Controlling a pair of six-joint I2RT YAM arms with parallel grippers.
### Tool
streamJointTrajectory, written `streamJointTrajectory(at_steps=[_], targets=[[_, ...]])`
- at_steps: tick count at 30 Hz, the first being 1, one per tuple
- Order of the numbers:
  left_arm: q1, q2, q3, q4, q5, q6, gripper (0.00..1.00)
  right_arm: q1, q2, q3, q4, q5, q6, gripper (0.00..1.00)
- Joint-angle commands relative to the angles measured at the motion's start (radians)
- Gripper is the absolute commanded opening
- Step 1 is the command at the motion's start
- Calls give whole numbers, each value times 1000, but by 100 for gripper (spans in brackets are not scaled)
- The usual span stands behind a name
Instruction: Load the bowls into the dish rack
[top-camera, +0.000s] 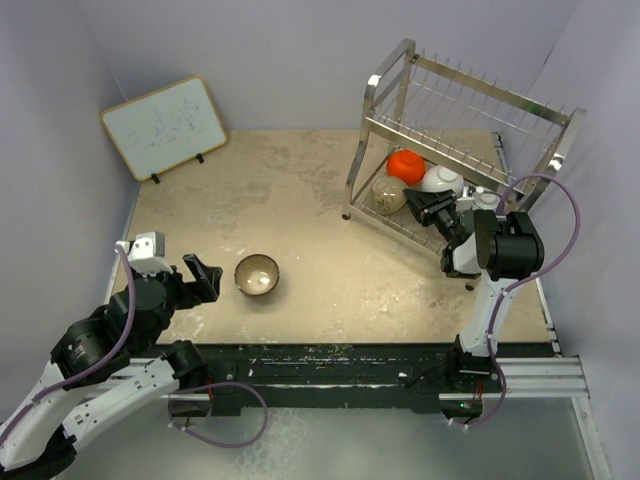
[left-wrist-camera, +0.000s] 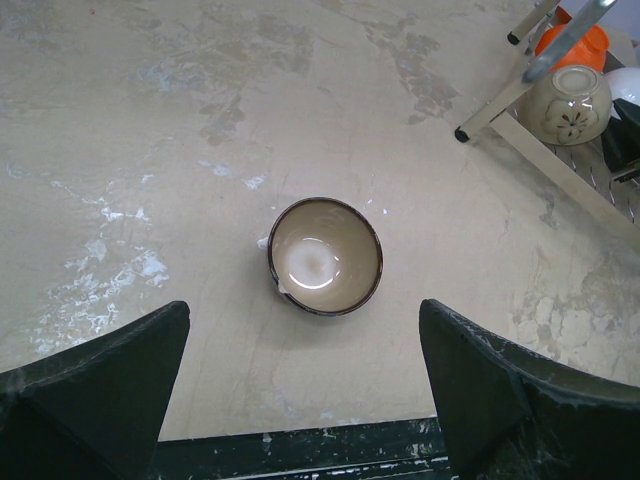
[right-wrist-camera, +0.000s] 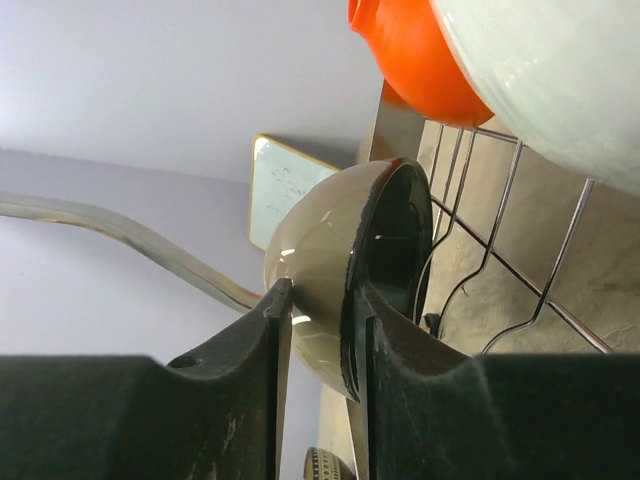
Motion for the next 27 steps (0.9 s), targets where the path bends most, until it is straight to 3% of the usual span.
streamJointTrajectory(at_steps=[1, 15, 27], targets=[[-5, 2, 10, 21, 2, 6, 99, -3, -39, -16, -76, 44, -49, 34], [-5, -5, 8, 28, 7, 13, 99, -3, -218, -10, -363, 132, -204, 63], [-4, -22, 7, 30, 8, 15, 99, -1, -353, 62, -721, 264, -433, 73]])
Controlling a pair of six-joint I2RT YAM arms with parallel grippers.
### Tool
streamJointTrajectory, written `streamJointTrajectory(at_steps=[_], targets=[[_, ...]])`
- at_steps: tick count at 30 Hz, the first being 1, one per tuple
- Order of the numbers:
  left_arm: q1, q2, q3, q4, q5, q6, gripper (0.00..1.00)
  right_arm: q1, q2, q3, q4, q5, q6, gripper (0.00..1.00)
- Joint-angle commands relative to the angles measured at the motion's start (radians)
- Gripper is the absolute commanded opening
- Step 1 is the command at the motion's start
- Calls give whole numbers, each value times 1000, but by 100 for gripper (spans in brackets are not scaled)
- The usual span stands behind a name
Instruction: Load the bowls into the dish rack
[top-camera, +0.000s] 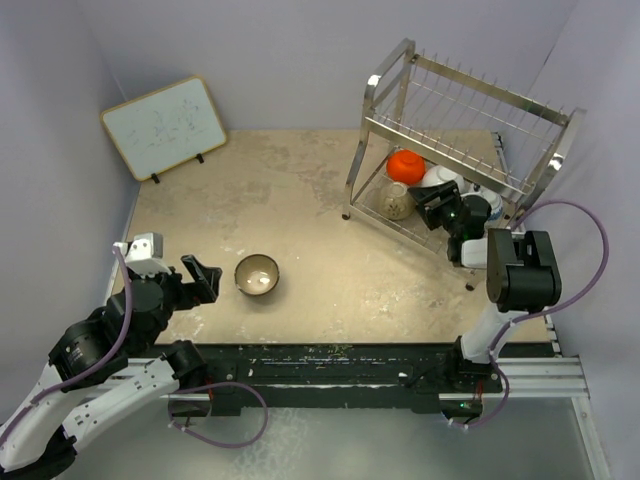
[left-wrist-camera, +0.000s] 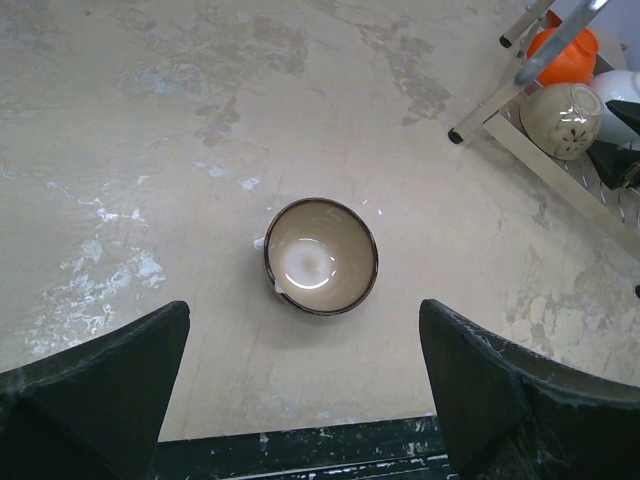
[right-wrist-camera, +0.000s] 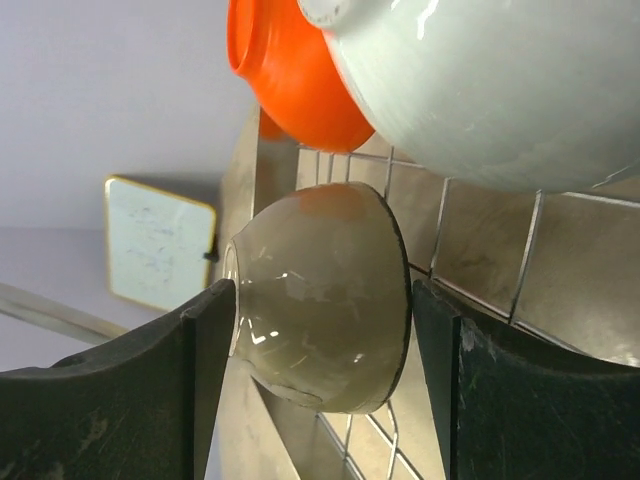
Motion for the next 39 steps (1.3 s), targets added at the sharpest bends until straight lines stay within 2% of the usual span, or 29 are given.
streamJointTrajectory(at_steps=[1, 7, 14, 17, 22, 26, 39], targets=[[-5, -8, 7, 30, 2, 14, 99, -3, -102, 55, -149, 110, -158, 74], [-5, 1, 7, 32, 3, 18, 99, -2, -169, 79, -235, 141, -241, 77], [-5, 4, 6, 33, 3, 18, 99, 17, -141, 87, -71, -12, -243, 77], [-5, 6, 6, 33, 4, 18, 99, 52, -158, 91, -52, -36, -268, 77], [-5, 7, 6, 33, 3, 17, 99, 113, -247, 44, -43, 38, -296, 78], [-4, 6, 6, 33, 4, 17, 99, 148, -257, 45, -28, 42, -299, 78], [-5, -3, 7, 30, 3, 15, 99, 277, -182, 126, -84, 140, -317, 78]])
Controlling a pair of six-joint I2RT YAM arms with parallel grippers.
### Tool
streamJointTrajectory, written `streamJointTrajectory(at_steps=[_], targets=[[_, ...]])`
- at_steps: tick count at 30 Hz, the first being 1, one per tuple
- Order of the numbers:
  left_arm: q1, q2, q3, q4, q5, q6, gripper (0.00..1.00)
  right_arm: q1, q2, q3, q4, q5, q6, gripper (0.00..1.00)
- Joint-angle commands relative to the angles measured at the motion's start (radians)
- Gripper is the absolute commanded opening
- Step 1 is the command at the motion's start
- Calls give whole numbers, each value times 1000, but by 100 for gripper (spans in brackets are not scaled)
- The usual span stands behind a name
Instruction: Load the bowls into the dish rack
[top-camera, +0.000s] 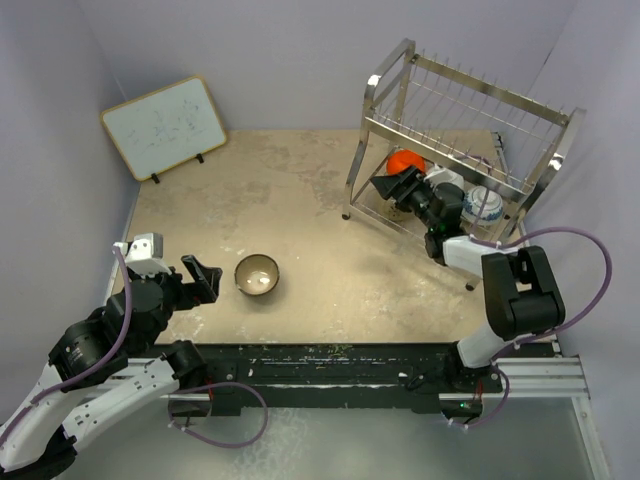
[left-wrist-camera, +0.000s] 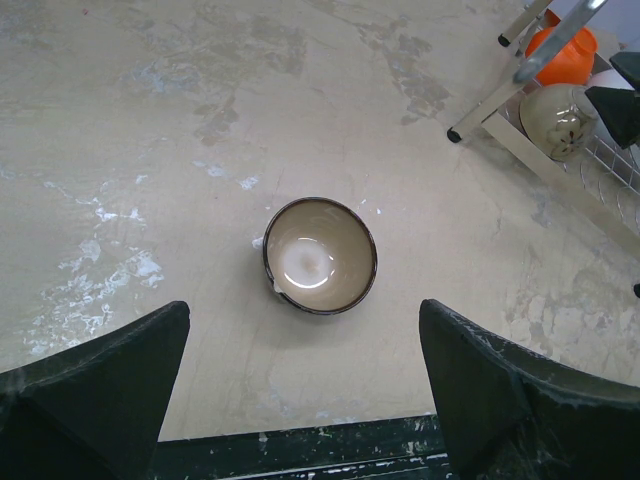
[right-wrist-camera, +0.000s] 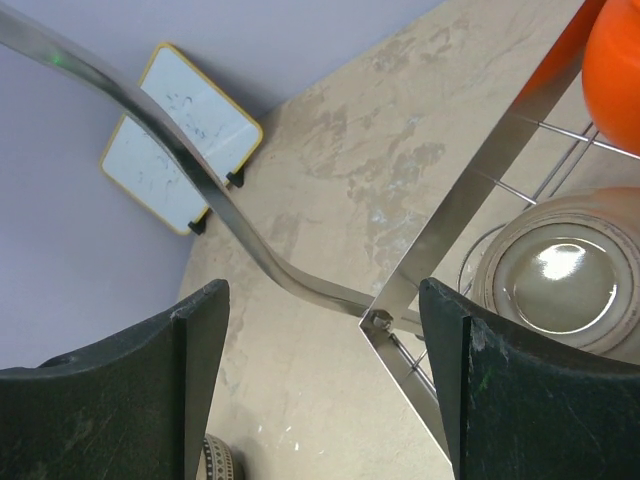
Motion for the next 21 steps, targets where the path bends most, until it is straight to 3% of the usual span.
streamJointTrajectory(at_steps=[1, 9, 21], targets=[[-5, -1, 6, 30, 0, 15, 99, 26, 34, 64, 21, 60, -17, 78], [-4, -1, 7, 29, 0, 15, 99, 43, 112, 82, 61, 155, 18, 78], [-4, -1, 7, 28, -1, 15, 99, 58, 3, -24, -161, 464, 91, 77]])
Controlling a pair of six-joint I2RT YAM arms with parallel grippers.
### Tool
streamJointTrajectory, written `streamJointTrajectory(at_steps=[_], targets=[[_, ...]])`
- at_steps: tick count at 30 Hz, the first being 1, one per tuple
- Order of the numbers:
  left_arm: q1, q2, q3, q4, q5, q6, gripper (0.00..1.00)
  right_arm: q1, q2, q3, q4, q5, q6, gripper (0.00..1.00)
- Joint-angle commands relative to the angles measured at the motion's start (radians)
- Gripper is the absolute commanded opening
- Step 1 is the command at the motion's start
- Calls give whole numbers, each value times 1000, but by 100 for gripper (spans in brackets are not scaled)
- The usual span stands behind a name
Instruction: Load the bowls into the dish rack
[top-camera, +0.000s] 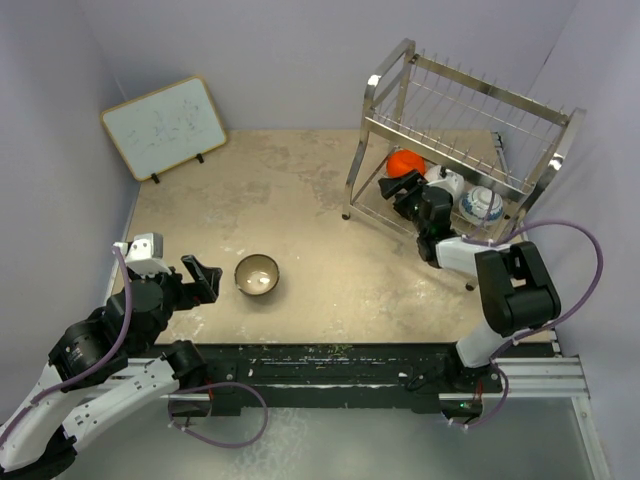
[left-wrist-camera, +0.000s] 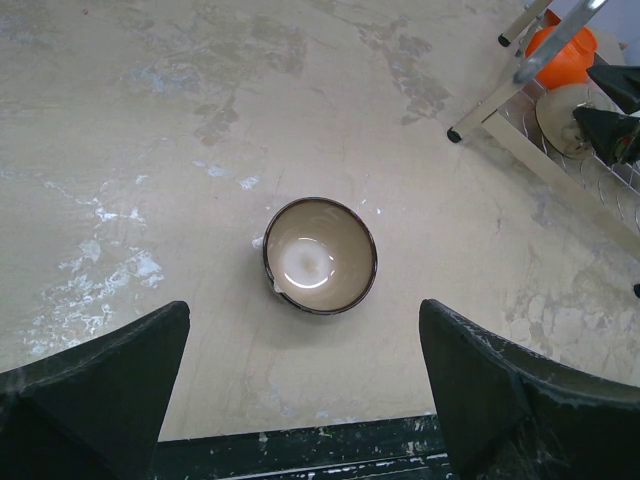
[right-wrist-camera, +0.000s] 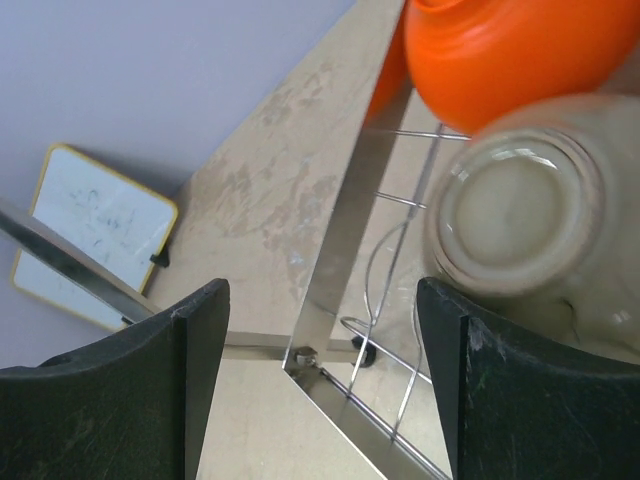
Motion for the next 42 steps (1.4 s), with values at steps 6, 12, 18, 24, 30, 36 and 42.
streamJointTrajectory(at_steps=[6, 12, 18, 24, 30, 36, 42], targets=[[-5, -5, 6, 29, -1, 15, 99, -3, -181, -57, -304, 313, 67, 78], [-5, -11, 7, 31, 1, 15, 99, -4, -266, -57, -393, 377, 42, 79], [-5, -9, 7, 34, 4, 19, 99, 4, -291, -55, -242, 236, -82, 79], [-5, -15, 5, 34, 6, 18, 99, 14, -223, -3, -176, 177, -109, 80], [-5, -13, 6, 34, 7, 20, 99, 14, -128, 30, -39, 97, -126, 80], [-4, -8, 6, 34, 5, 20, 99, 13, -53, 101, -21, 66, -128, 80], [-5, 0, 6, 32, 4, 20, 99, 13, 13, 187, -67, 63, -123, 80]])
